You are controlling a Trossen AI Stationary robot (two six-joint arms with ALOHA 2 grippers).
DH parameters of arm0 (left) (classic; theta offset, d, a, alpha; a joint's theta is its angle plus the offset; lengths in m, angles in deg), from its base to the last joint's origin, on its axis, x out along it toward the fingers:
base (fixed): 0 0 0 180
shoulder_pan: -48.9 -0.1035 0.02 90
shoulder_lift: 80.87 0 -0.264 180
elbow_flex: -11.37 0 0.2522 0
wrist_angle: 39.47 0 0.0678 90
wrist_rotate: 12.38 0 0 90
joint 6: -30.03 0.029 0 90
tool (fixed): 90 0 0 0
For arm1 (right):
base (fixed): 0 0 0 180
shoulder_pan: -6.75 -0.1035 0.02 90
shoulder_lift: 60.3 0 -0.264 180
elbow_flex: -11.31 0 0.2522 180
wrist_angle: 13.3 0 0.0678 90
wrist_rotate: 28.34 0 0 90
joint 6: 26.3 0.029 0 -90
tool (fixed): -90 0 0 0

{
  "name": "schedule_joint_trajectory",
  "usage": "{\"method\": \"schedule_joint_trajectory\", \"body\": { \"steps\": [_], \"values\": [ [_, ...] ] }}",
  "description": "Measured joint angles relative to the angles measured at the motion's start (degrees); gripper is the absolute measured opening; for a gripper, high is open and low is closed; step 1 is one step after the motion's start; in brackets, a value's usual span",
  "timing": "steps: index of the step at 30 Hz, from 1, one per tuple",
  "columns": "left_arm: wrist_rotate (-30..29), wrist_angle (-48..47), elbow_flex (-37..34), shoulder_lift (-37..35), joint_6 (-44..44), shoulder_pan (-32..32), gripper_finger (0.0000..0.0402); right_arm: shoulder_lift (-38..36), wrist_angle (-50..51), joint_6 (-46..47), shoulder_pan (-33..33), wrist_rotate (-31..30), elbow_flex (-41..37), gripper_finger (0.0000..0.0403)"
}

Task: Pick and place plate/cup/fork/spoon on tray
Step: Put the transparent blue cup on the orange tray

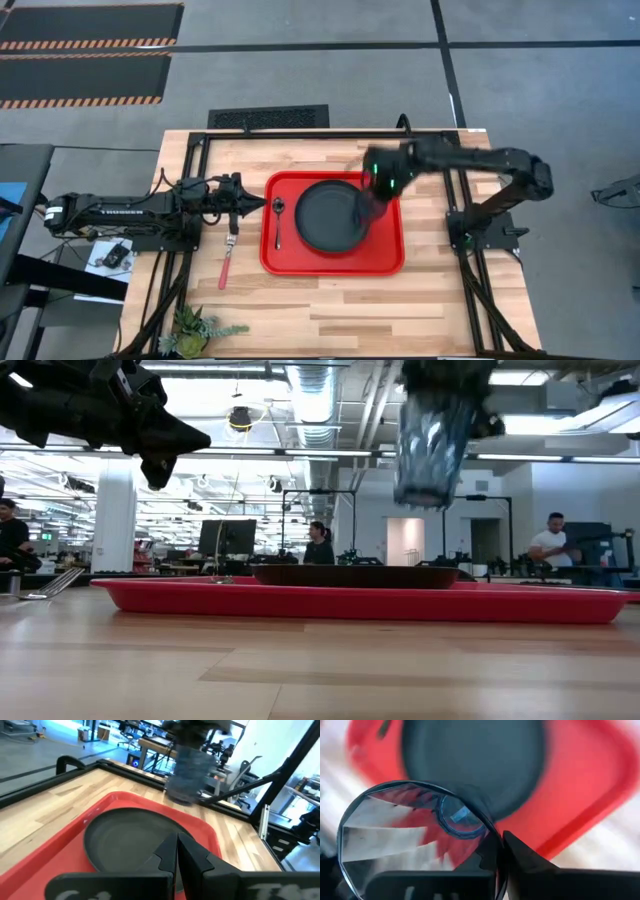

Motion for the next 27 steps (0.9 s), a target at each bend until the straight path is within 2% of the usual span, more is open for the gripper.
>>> {"method": "schedule_joint_trajectory", "body": {
  "steps": [5,9,15,21,27],
  "values": [
    [-3.64,0.02,0.00,0.00,0.00,0.00,0.0000,2.88,0.55,-13.35,14.30,1.05,0.00,0.0016],
    [-4.80,-0.07,0.00,0.00,0.03,0.00,0.0000,6.43,3.89,-22.34,20.30,1.44,0.00,0.0020],
    [-8.64,-0.28,0.00,0.00,0.82,0.00,0.0000,9.21,2.58,-29.16,23.70,1.57,-3.20,0.0022],
    [-10.68,-0.31,0.00,0.00,0.63,-0.02,0.0000,8.26,-3.14,-29.35,26.74,1.52,-8.78,0.0019],
    [-10.85,-0.34,0.00,0.00,0.51,-0.02,0.0000,8.71,-5.84,-29.46,28.62,2.86,-10.54,0.0025]
  ]
}}
